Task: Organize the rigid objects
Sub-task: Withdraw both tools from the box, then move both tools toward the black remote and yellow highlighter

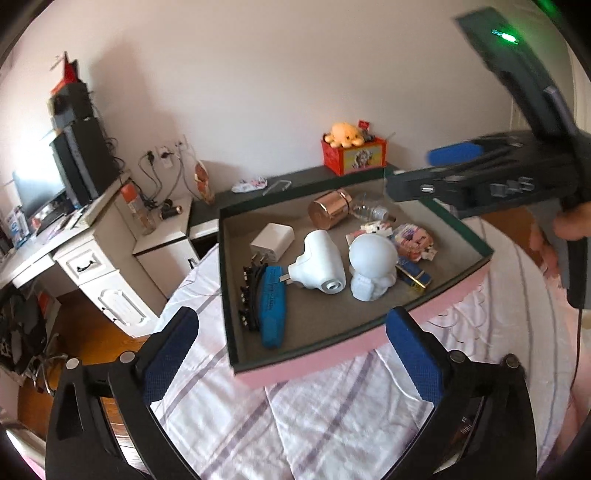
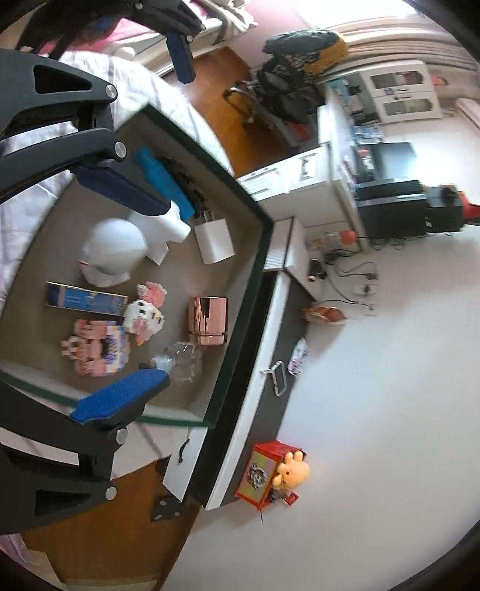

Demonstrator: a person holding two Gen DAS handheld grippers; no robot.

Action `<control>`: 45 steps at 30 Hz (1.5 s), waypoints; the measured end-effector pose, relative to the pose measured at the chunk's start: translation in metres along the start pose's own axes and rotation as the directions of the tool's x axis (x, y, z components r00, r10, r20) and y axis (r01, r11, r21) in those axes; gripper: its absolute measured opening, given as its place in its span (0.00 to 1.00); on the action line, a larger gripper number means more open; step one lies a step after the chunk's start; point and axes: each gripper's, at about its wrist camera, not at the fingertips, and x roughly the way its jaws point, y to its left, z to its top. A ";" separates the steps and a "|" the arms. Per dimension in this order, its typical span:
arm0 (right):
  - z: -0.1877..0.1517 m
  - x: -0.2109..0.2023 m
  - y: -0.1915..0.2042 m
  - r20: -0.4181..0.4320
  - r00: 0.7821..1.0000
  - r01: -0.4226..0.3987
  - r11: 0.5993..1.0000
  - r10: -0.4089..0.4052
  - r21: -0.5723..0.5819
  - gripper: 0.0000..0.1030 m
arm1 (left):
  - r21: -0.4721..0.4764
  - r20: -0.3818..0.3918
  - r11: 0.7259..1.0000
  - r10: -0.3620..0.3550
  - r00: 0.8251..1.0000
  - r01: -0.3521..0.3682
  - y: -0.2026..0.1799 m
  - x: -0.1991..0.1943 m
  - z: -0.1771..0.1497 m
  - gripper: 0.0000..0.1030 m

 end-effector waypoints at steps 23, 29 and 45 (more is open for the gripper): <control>-0.147 -0.206 0.073 0.349 0.917 0.174 0.981 -0.192 0.082 1.00 | -0.102 0.262 0.974 0.222 0.939 -0.202 -0.062 -0.207 -0.090 1.00; -0.170 -0.227 0.078 0.360 0.910 0.176 0.978 -0.206 0.115 1.00 | -0.071 0.282 0.973 0.233 0.931 -0.222 -0.072 -0.234 -0.104 1.00; -0.193 -0.233 0.067 0.322 0.919 0.189 0.970 -0.229 0.150 1.00 | -0.049 0.227 0.983 0.184 0.956 -0.177 -0.089 -0.218 -0.111 1.00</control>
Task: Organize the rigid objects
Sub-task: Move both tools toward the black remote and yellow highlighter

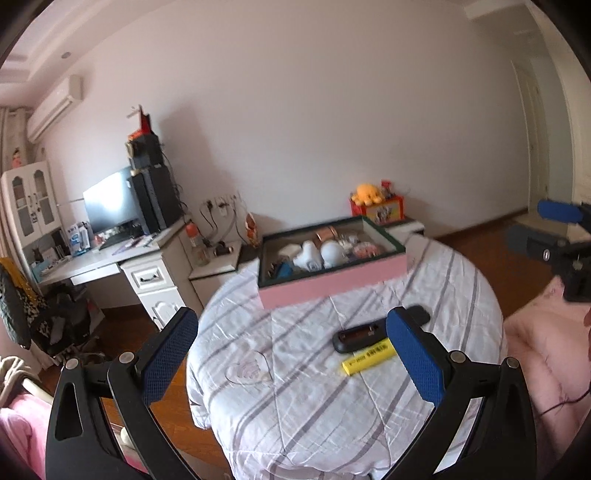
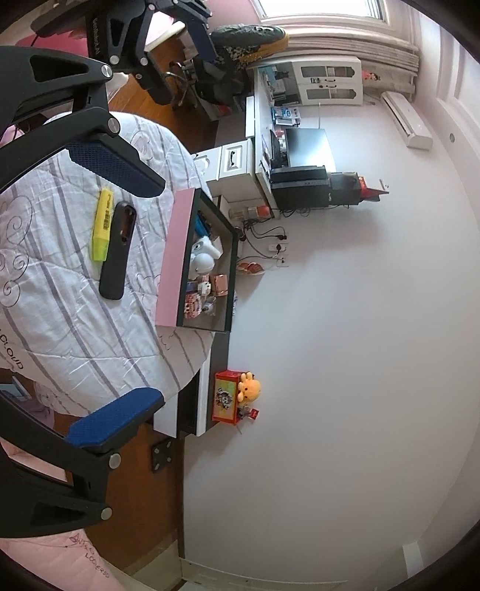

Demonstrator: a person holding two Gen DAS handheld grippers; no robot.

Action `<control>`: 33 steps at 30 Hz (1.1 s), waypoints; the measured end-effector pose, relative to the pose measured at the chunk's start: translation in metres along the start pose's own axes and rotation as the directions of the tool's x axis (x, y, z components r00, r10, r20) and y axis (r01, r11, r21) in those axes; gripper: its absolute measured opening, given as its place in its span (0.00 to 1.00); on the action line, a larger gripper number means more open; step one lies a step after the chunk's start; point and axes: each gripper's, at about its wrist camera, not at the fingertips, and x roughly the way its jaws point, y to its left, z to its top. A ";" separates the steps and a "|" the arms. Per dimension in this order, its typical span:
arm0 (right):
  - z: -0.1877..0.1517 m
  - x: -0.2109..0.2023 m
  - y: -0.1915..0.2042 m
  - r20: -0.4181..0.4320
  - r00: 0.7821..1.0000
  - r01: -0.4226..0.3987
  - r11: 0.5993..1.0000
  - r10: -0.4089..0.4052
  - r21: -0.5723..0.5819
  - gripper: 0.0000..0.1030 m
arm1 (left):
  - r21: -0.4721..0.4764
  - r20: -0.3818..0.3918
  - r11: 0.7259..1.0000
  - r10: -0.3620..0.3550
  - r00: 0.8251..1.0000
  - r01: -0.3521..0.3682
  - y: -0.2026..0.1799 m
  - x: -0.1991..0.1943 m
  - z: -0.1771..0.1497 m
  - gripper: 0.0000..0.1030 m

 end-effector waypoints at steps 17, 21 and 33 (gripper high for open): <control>-0.020 0.100 -0.058 -0.212 0.977 0.023 0.996 -0.004 0.087 1.00 | 0.125 -0.313 0.963 -0.191 0.930 0.240 -0.075 0.130 -0.046 1.00; -0.020 0.117 -0.063 -0.234 0.972 0.032 0.996 -0.012 0.082 1.00 | 0.127 -0.358 0.959 -0.194 0.913 0.254 -0.087 0.154 -0.051 1.00; -0.049 0.158 -0.069 -0.355 0.923 0.162 0.987 -0.146 0.016 1.00 | 0.035 -0.396 0.972 -0.201 0.896 0.234 -0.084 0.178 -0.052 1.00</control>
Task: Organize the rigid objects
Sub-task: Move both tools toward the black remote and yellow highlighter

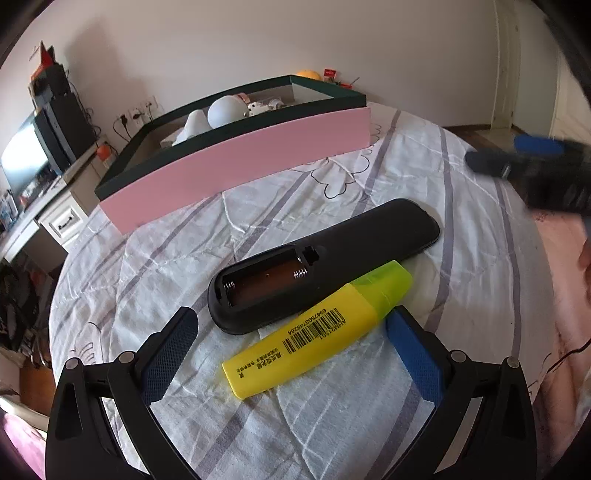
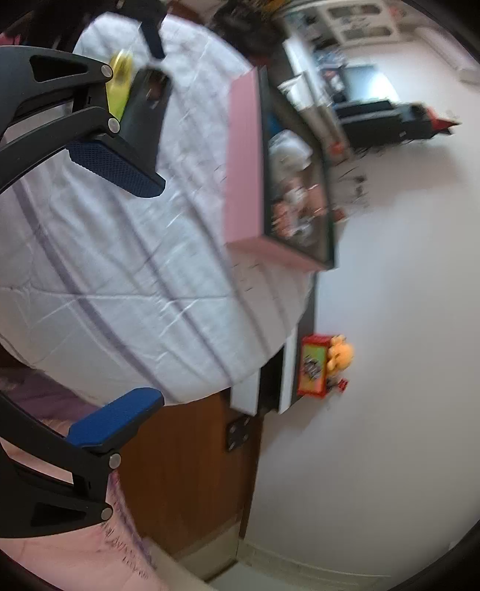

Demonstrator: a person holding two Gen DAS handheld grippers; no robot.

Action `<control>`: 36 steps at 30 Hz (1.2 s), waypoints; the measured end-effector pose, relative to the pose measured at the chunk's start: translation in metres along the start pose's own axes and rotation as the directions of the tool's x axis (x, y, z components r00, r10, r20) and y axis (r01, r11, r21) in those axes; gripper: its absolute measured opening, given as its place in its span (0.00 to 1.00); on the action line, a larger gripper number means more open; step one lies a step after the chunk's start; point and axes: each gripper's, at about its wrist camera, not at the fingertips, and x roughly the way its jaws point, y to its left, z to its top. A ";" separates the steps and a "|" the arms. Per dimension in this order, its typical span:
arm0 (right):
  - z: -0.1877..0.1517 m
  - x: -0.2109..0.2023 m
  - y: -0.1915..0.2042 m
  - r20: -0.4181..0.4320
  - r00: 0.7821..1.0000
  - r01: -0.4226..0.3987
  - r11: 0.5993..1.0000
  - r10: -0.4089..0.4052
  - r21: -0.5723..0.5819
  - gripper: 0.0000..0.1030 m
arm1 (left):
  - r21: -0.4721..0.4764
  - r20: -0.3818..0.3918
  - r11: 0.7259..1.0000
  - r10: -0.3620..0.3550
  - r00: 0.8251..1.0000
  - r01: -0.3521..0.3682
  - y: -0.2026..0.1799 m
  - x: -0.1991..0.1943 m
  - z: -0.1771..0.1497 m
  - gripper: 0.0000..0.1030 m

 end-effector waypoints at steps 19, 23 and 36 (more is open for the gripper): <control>0.015 0.043 0.097 -0.100 0.994 0.017 0.990 -0.031 -0.140 1.00 | -0.112 -0.026 0.992 0.050 0.998 -0.052 0.072 0.016 0.003 1.00; 0.033 0.050 0.128 -0.115 0.993 -0.018 0.979 -0.006 -0.202 1.00 | -0.157 -0.030 0.984 0.086 0.996 -0.090 0.100 0.019 0.001 1.00; 0.070 0.015 0.084 0.012 0.997 -0.072 0.990 0.074 -0.125 1.00 | -0.235 -0.036 0.953 0.187 0.982 -0.190 0.117 0.010 -0.013 1.00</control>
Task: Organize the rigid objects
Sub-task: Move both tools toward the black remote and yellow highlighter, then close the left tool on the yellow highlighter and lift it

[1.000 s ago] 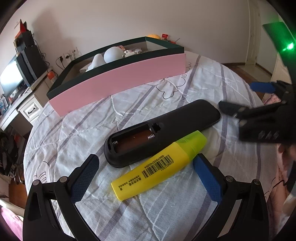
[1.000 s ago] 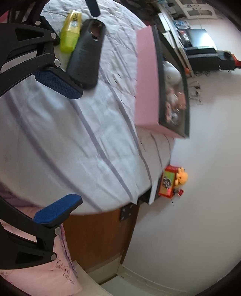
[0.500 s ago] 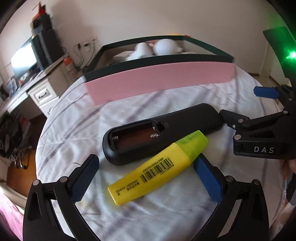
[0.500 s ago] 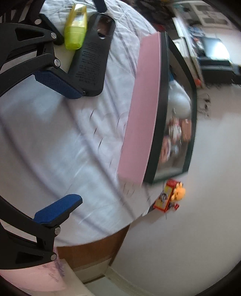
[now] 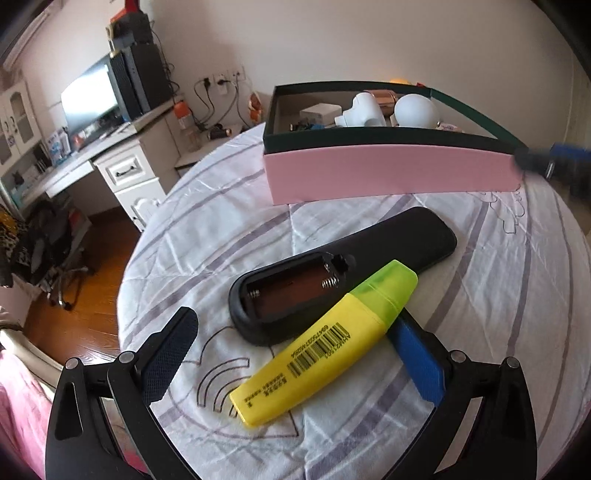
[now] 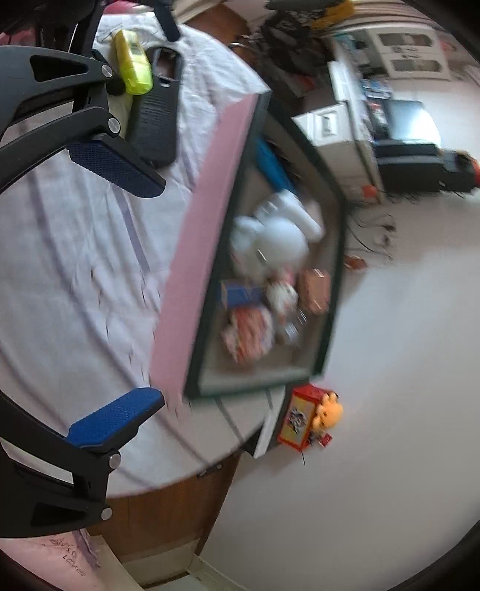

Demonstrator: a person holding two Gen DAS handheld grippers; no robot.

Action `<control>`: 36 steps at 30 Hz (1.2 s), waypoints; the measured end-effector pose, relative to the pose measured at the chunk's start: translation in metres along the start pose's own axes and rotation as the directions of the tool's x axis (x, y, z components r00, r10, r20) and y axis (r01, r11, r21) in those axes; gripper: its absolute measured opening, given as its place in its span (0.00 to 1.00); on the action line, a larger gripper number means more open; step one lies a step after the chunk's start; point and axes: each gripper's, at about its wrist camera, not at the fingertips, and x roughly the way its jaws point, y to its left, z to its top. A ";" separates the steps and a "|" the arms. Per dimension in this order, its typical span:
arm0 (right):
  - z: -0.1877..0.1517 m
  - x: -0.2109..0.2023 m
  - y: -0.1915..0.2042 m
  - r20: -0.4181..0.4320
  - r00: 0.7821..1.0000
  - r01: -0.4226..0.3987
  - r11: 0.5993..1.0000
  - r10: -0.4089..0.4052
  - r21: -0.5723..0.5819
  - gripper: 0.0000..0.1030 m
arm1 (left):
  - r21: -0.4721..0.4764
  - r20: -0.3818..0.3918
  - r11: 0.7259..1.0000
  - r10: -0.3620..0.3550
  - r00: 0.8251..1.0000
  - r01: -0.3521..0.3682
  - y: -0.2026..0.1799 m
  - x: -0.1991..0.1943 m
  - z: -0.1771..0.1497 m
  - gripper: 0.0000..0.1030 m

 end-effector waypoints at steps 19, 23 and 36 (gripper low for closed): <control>0.039 0.071 -0.057 -0.142 0.986 -0.074 0.992 0.087 0.099 0.13 | 0.021 0.000 0.999 0.031 1.000 -0.031 -0.001 -0.003 -0.003 0.95; 0.038 0.071 -0.062 -0.152 0.983 -0.091 0.990 0.107 0.108 0.11 | 0.034 0.012 0.999 0.034 0.999 -0.034 -0.006 -0.004 -0.003 0.91; 0.034 0.066 -0.059 -0.159 0.982 -0.086 0.990 0.103 0.112 0.11 | 0.043 0.018 0.999 -0.002 1.000 0.001 -0.006 -0.004 -0.003 0.72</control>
